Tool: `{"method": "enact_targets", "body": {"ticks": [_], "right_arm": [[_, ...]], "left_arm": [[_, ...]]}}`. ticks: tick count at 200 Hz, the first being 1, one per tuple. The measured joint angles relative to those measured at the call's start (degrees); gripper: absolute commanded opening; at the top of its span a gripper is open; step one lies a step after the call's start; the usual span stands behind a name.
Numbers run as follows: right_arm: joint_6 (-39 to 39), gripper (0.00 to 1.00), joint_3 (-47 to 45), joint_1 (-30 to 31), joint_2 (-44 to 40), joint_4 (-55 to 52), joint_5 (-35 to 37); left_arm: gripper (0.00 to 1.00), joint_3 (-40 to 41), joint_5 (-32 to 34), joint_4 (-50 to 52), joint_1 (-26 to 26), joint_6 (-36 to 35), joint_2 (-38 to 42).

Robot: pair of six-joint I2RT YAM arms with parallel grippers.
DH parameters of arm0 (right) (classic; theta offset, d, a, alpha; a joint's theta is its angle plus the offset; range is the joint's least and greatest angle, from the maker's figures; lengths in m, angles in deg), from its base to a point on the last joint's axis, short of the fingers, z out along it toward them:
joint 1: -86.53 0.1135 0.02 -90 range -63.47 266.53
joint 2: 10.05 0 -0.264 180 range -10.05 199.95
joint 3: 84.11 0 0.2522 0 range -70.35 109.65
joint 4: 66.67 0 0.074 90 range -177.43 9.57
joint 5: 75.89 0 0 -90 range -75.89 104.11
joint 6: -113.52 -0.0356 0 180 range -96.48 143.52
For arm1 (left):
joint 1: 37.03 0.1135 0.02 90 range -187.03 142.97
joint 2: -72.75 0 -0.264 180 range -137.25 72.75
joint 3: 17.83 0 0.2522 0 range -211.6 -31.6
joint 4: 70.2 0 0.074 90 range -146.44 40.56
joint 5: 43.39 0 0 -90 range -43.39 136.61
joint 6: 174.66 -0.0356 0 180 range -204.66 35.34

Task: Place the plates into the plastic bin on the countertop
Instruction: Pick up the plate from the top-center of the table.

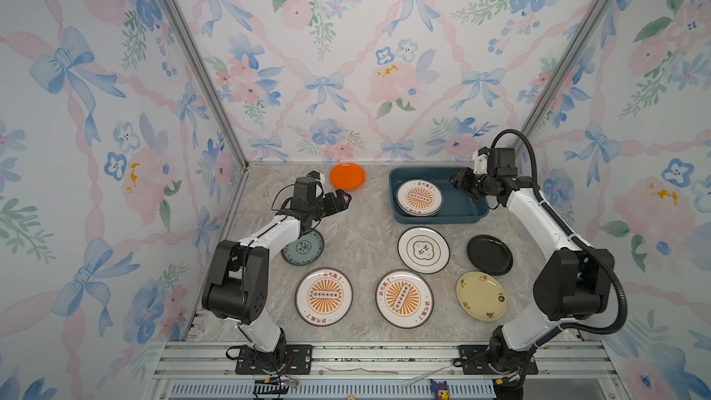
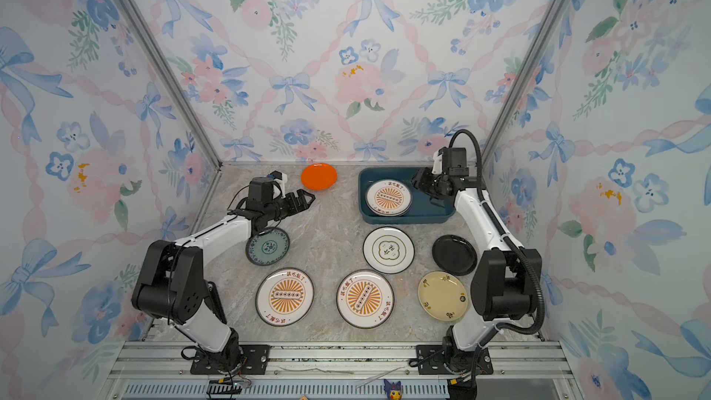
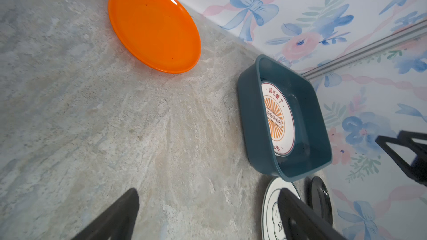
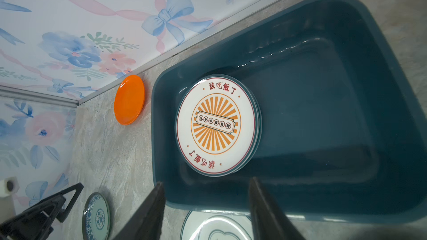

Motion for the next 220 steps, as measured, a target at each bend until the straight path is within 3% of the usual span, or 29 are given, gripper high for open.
{"method": "enact_targets", "body": {"ticks": [89, 154, 220], "right_arm": [[2.0, 0.56, -10.6, 0.3, -4.7, -0.6, 0.3], [2.0, 0.57, -13.2, 0.2, -5.8, 1.0, -1.0], [2.0, 0.57, -14.7, 0.2, -5.8, 2.4, -1.8]], "left_arm": [[0.88, -13.2, 2.8, -0.3, 2.7, 7.6, -20.1], [0.83, -21.6, 3.8, -0.6, 4.2, 11.0, -27.9], [0.67, -30.2, 3.6, -4.3, 4.9, 14.2, -35.5]]}}
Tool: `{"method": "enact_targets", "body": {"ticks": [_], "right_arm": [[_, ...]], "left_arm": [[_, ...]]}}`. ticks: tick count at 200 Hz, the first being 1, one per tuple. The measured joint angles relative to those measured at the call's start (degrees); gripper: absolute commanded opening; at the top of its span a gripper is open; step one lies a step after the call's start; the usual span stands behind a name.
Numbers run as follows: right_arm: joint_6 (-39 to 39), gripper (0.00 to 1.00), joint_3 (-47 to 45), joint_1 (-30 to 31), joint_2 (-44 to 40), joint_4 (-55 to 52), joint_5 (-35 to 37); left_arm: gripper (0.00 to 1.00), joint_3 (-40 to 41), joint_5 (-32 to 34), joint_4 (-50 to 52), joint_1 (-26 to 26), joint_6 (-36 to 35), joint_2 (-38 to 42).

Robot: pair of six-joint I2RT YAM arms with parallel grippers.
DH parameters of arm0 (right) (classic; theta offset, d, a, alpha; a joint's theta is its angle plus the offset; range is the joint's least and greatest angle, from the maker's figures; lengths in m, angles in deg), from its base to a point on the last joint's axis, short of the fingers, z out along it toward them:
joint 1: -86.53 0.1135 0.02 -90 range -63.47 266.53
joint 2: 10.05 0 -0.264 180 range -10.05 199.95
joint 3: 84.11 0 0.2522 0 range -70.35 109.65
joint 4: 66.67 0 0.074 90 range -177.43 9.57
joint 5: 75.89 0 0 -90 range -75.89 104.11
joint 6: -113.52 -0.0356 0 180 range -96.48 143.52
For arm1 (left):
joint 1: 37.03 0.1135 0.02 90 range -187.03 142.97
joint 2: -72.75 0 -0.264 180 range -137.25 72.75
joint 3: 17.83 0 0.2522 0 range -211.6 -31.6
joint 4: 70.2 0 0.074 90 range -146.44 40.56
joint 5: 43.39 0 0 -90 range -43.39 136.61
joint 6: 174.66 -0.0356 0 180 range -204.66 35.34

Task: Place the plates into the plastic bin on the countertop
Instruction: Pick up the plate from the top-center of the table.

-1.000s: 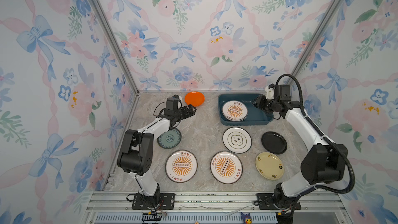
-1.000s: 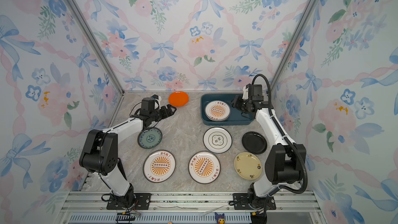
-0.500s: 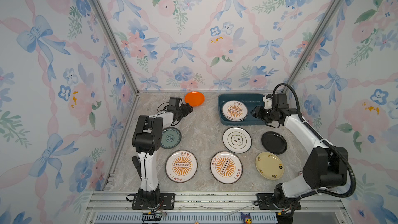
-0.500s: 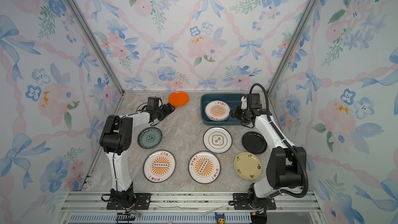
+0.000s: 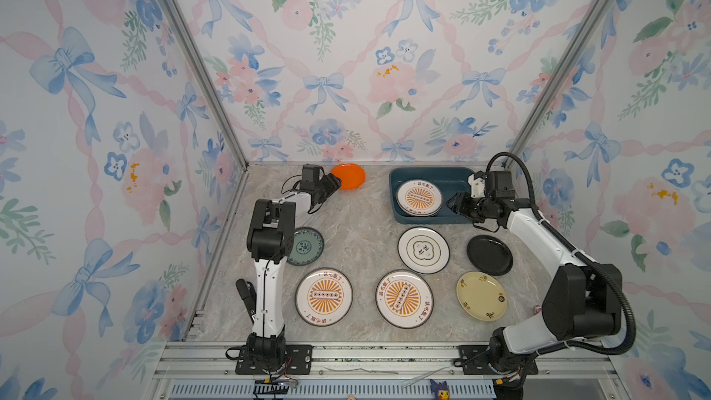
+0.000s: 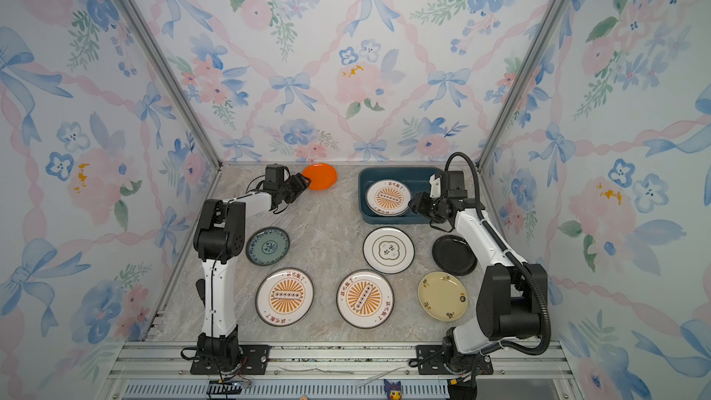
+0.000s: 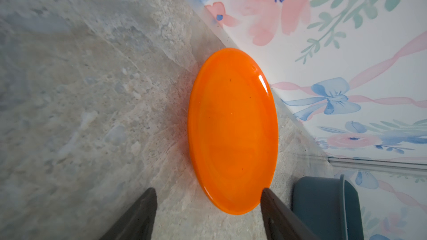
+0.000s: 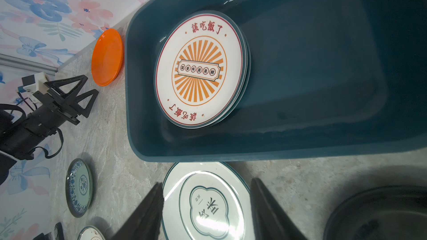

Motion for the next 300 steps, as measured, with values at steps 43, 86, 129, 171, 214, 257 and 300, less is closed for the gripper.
{"method": "enact_targets", "body": {"ticks": [43, 86, 129, 171, 214, 257, 300], "right_arm": [[0.0, 0.57, -0.1, 0.0, 0.0, 0.5, -0.2], [0.0, 0.57, -0.1, 0.0, 0.0, 1.0, -0.5], [0.0, 0.57, -0.1, 0.0, 0.0, 1.0, -0.7], [0.0, 0.57, -0.1, 0.0, 0.3, 1.0, -0.9], [0.0, 0.57, -0.1, 0.0, 0.8, 1.0, -0.9], [0.0, 0.57, -0.1, 0.0, 0.9, 1.0, -0.9], [0.0, 0.57, -0.1, 0.0, 0.9, 1.0, -0.9]], "left_arm": [[0.49, -2.7, 0.0, -1.1, 0.0, 0.8, -2.8], [0.36, -5.0, -0.3, -1.9, 0.0, 0.6, -5.1], [0.24, -6.5, -0.7, -2.6, 0.1, 0.5, -6.9], [0.17, -6.6, -0.9, -2.5, 0.2, 0.5, -7.1], [0.13, -6.6, -0.9, -2.4, 0.2, 0.2, -7.2], [0.03, -5.3, -1.3, -4.2, 0.2, -0.1, -7.1], [0.0, 2.6, -3.7, -7.1, 0.2, -1.0, -2.7]]}}
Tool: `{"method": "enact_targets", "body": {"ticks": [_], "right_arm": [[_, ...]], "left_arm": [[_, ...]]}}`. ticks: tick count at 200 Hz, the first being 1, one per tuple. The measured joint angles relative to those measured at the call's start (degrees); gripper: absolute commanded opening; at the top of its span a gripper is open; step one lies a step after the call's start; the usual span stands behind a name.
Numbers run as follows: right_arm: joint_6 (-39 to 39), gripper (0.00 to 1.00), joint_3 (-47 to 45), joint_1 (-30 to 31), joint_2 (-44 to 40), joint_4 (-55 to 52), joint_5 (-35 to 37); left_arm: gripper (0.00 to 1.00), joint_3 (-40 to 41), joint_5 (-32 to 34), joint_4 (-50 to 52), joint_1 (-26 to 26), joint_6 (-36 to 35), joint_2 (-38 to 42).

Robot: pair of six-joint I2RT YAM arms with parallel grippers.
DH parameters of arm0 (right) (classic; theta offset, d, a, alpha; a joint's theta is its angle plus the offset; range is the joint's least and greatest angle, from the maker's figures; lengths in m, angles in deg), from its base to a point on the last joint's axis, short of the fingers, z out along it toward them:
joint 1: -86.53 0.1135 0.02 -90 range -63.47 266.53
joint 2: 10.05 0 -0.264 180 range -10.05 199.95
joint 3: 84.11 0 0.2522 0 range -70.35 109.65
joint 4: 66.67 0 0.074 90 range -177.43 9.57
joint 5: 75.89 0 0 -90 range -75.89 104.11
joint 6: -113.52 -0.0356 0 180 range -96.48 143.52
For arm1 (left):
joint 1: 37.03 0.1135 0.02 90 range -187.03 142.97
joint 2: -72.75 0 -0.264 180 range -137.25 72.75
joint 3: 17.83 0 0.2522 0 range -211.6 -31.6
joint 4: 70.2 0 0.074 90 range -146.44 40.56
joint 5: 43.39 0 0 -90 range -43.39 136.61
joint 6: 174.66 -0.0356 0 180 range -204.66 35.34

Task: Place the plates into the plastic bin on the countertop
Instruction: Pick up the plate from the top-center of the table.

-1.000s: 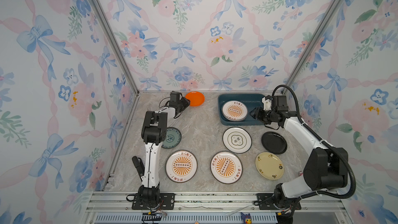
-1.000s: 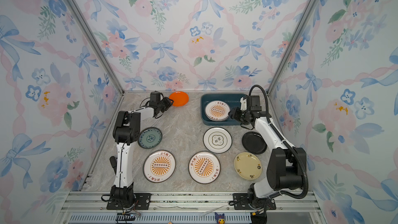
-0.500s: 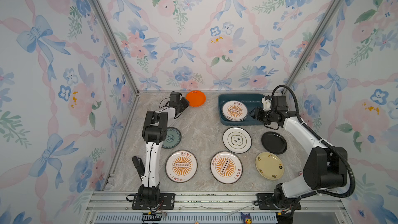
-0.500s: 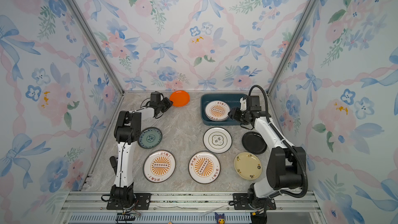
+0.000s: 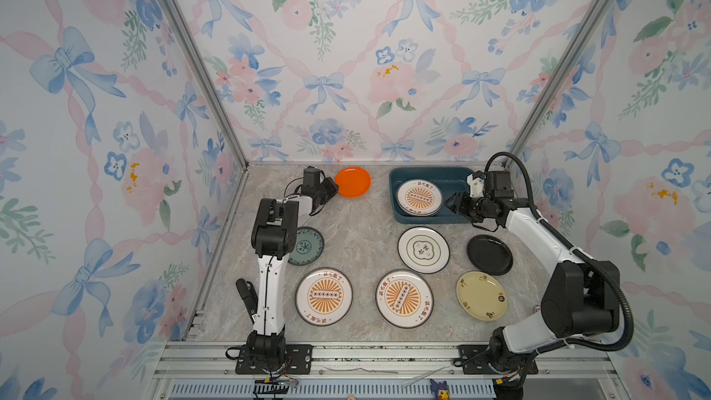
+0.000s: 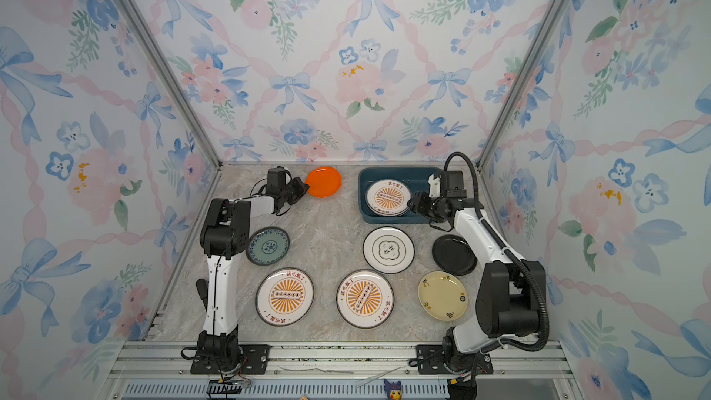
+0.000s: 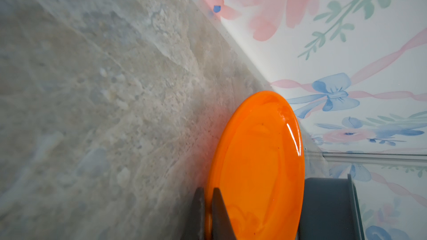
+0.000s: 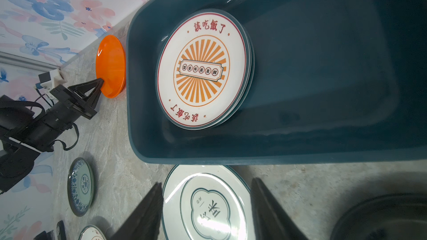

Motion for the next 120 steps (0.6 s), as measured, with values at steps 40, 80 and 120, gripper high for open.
{"method": "enact_targets", "body": {"ticks": [40, 80, 120], "right_arm": [[0.2, 0.58, -0.1, 0.2, 0.0, 0.2, -1.7], [0.4, 0.59, -0.6, 3.7, -0.2, 1.2, -3.2], [-0.6, 0.6, -1.9, 10.0, -2.7, 4.2, -5.5]], "left_arm": [[0.0, 14.0, -2.0, -0.7, 0.0, -2.6, 9.4], [0.0, 26.7, -2.8, 1.9, -0.3, -6.3, 20.3], [0.0, 35.1, -4.8, 3.9, -0.8, -8.5, 32.1]]}}
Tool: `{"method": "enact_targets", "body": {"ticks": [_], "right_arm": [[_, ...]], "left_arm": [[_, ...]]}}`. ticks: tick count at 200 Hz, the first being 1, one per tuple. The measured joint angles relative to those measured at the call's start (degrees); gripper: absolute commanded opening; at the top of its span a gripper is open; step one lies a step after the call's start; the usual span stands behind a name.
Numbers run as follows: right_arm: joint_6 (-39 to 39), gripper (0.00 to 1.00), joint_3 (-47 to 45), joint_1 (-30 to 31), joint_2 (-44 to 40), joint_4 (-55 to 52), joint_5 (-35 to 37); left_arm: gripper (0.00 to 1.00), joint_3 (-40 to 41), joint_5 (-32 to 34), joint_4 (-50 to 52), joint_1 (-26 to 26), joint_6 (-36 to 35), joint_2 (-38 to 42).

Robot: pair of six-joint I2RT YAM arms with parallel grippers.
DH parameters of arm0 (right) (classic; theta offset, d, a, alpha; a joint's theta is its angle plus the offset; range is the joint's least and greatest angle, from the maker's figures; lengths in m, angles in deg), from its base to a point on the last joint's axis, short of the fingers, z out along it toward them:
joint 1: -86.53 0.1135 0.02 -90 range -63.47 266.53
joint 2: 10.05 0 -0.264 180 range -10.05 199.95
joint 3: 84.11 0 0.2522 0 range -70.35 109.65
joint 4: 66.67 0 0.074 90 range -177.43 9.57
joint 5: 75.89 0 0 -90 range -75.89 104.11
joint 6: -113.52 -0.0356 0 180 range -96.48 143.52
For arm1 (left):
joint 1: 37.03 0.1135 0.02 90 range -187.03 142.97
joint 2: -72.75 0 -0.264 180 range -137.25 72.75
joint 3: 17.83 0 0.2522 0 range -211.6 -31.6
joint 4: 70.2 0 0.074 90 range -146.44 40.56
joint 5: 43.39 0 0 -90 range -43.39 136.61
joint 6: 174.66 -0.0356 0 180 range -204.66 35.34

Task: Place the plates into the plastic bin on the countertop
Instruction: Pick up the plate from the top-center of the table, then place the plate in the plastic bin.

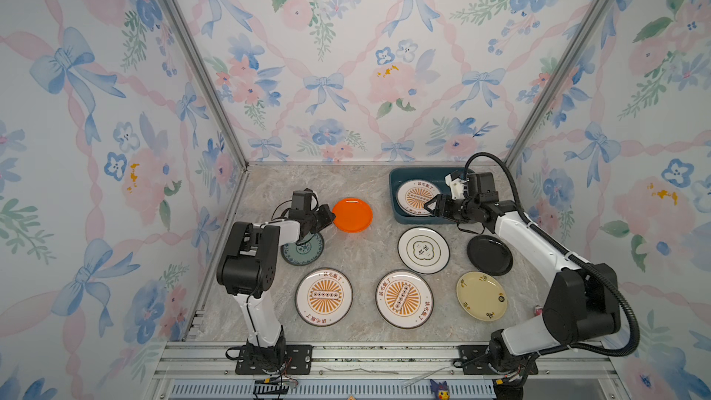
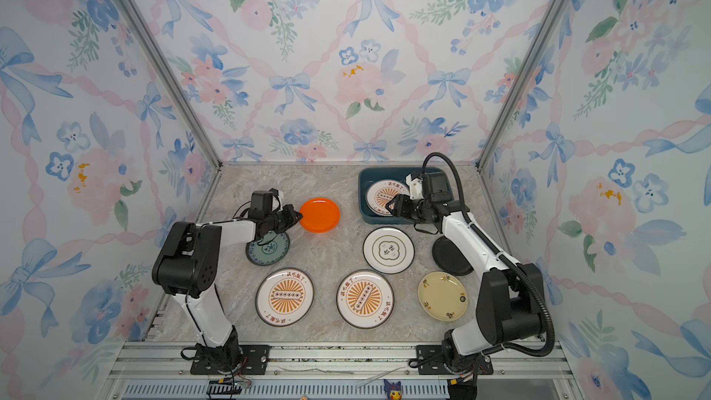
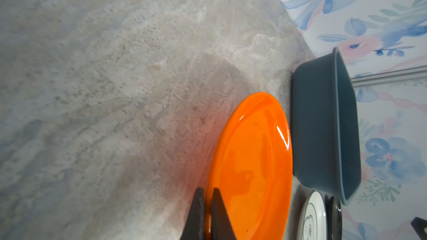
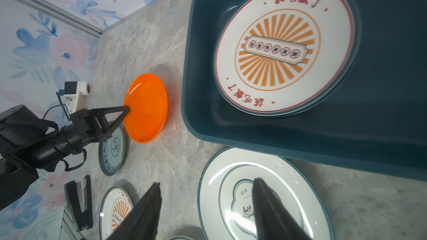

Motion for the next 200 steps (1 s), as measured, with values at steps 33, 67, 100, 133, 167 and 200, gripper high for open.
{"method": "enact_targets", "body": {"ticks": [33, 67, 100, 133, 167, 200], "right_arm": [[-2.9, 0.64, -3.5, 4.1, -2.3, 4.8, -2.9], [-7.3, 0.66, -8.7, 6.2, -2.4, 12.2, -6.1], [-10.9, 0.66, -11.6, 7.7, -1.9, 19.0, -9.2], [-11.2, 0.66, -11.7, 10.7, -0.7, 24.3, -11.3], [-11.1, 0.66, -11.7, 13.4, 0.6, 27.5, -12.6], [-12.5, 0.66, -11.7, 14.3, 2.6, 30.8, -13.9]], "left_arm": [[0.0, 4.4, -2.9, 0.0, -0.4, -0.9, 9.9], [0.0, 8.3, -5.6, 0.2, -1.7, -1.1, 17.3], [0.0, 10.4, -6.9, 1.8, -3.1, -1.5, 21.2], [0.0, 10.4, -7.3, 2.8, -4.0, -2.1, 22.9], [0.0, 10.4, -7.5, 3.0, -5.1, -2.1, 23.3], [0.0, 10.4, -7.6, 3.2, -5.9, -2.1, 24.3]]}}
